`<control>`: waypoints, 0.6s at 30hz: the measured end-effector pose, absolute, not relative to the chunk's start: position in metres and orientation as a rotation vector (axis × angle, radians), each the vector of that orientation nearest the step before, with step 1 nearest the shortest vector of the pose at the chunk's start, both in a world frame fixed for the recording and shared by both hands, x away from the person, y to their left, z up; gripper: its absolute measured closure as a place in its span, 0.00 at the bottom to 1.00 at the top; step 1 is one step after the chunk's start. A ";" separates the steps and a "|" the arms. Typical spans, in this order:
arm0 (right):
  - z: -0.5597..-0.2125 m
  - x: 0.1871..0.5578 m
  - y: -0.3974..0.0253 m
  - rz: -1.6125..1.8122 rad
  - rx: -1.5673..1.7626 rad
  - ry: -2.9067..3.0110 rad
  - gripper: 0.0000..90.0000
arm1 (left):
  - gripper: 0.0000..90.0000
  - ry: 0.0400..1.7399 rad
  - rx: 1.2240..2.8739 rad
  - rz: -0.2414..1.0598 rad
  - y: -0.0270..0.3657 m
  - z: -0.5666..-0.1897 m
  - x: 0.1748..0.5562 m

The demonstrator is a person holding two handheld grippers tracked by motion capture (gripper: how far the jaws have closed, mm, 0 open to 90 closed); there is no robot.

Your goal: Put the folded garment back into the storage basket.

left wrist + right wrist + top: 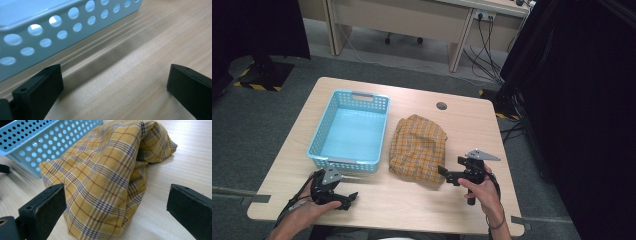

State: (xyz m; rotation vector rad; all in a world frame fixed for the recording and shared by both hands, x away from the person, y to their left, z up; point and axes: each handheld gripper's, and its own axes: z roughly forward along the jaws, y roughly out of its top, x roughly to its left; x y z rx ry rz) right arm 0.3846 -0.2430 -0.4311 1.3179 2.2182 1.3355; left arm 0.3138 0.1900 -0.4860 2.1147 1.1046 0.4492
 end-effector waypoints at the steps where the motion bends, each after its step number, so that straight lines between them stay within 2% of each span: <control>1: -0.431 0.386 -0.243 1.342 1.319 2.217 0.03 | 0.00 1.105 2.114 0.449 0.190 -0.486 0.314; 18: -0.431 0.407 -0.229 1.383 1.341 2.220 0.03 | 0.00 1.105 2.115 0.449 0.190 -0.486 0.314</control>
